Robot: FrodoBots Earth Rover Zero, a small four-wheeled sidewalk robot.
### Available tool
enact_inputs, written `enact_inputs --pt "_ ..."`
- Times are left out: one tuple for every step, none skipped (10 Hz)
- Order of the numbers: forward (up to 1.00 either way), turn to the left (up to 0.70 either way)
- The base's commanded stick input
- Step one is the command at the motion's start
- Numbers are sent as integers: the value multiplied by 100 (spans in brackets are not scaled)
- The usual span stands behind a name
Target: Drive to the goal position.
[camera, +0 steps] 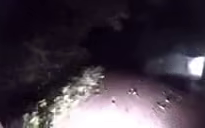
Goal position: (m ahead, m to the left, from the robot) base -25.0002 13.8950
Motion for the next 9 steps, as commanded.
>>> enact_inputs --pt "0 -45" --pt "0 -45" --pt "0 -45" --pt "0 -45" --pt "0 -45" --pt "0 -45" --pt "0 -45" --pt "0 -45" --pt "-89 -5"
